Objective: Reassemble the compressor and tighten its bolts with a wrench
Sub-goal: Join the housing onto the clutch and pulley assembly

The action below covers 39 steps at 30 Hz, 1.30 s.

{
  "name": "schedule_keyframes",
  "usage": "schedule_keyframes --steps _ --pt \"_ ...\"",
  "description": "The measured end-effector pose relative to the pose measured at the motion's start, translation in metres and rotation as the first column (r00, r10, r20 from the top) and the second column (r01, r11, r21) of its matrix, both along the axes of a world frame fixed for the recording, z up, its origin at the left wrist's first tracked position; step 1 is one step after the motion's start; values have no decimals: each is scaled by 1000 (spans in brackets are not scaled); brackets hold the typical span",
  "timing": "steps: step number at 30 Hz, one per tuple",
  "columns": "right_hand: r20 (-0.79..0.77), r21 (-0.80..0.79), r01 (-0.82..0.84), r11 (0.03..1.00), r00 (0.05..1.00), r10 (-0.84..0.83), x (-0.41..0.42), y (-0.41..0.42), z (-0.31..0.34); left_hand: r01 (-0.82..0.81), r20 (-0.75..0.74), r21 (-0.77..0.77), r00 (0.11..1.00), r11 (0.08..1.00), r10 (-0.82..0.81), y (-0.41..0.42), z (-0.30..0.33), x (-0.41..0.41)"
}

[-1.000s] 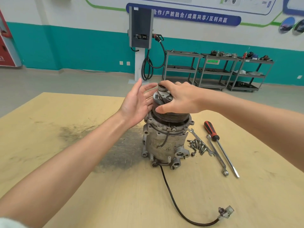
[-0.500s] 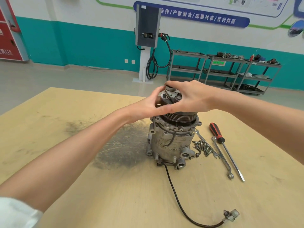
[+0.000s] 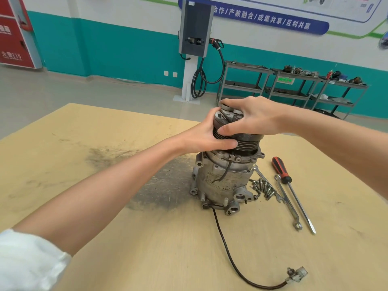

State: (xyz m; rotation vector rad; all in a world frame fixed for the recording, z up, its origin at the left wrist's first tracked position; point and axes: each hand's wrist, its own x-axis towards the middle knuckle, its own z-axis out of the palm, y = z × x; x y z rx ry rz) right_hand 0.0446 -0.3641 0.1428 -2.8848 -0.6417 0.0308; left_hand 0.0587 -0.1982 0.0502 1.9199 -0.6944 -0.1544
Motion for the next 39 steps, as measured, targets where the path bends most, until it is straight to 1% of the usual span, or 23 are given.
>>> schedule_keyframes --steps 3,5,8,10,12,14,17,20,24,26,29,32,36,39 --pt "22 10 18 1000 1000 -18 -4 4 -2 -28 2 -74 1000 997 28 -2 -3 1" --pt "59 7 19 1000 998 -19 -9 5 -6 -41 8 -78 999 996 42 -2 -4 -1" --pt "164 -15 -3 1000 986 6 -15 6 -12 -71 25 -77 997 995 73 -2 -4 -4" --pt "167 -25 5 1000 986 -1 -16 8 -14 -75 24 -83 997 994 78 -3 -3 -6" --pt "117 -66 42 997 993 -34 -15 9 -13 -81 25 -91 996 993 83 -3 -2 -7" --pt "14 -128 57 990 998 -55 -12 7 -7 -95 26 -93 995 991 98 -3 1 -9" --pt "-139 -189 -23 982 990 -4 -8 2 8 -108 19 -115 994 987 111 -4 1 -9" --pt "-180 -168 -99 981 981 68 -6 -5 12 -135 28 -159 990 978 141 -7 1 -9" --pt "-113 -58 -135 989 985 127 -4 -13 3 -161 2 -220 986 962 166 -13 2 -11" --pt "-22 -29 -128 991 992 127 -4 -16 -4 -160 5 -247 986 956 166 -16 1 -11" --pt "142 -32 -90 995 985 94 -7 -15 -13 -168 35 -274 982 947 185 -20 -2 -10" --pt "201 -7 -77 997 977 77 -10 -15 -14 -183 77 -280 974 942 212 -23 -1 -10" --pt "308 -48 -92 995 946 102 -12 -15 -16 -168 107 -284 973 944 205 -23 -1 -7" --pt "344 -26 -92 995 934 96 -14 -16 -14 -173 138 -270 967 947 216 -24 2 -8"
